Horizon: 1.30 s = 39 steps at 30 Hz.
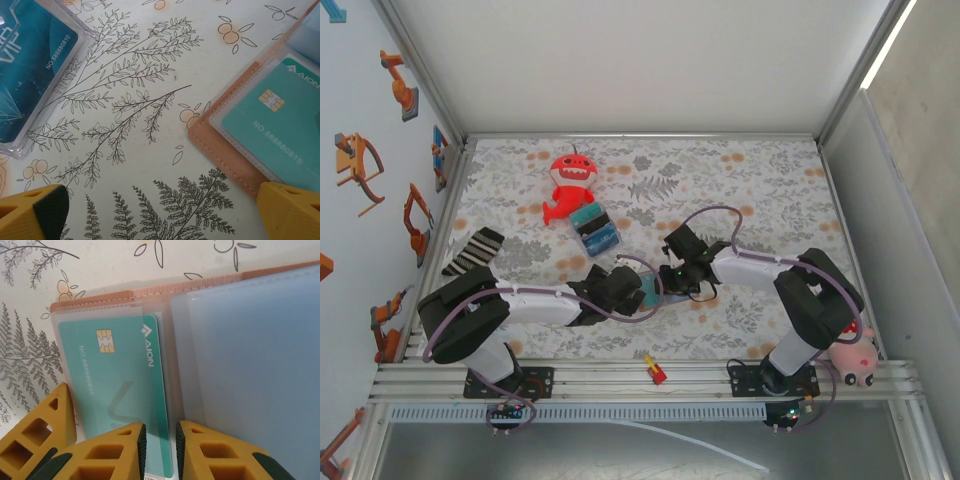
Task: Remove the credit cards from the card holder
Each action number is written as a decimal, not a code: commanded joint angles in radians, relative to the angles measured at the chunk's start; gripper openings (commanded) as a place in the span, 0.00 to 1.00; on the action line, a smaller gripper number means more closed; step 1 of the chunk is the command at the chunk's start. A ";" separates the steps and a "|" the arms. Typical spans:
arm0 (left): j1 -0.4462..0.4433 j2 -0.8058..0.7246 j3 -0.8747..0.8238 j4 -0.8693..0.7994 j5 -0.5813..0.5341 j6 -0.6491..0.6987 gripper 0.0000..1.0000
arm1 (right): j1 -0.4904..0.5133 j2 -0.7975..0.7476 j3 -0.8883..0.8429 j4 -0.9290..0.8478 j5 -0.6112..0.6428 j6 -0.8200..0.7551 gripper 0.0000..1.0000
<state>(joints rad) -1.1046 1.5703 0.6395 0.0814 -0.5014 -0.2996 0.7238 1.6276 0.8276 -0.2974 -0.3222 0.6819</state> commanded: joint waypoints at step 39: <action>-0.001 0.074 0.108 -0.245 -0.073 0.007 0.97 | -0.106 -0.122 -0.241 0.459 -0.279 0.145 0.12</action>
<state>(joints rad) -1.1046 1.6196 0.7395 -0.0872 -0.5625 -0.2996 0.6239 1.5299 0.6010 0.1028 -0.5667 0.8127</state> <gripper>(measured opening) 0.970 0.130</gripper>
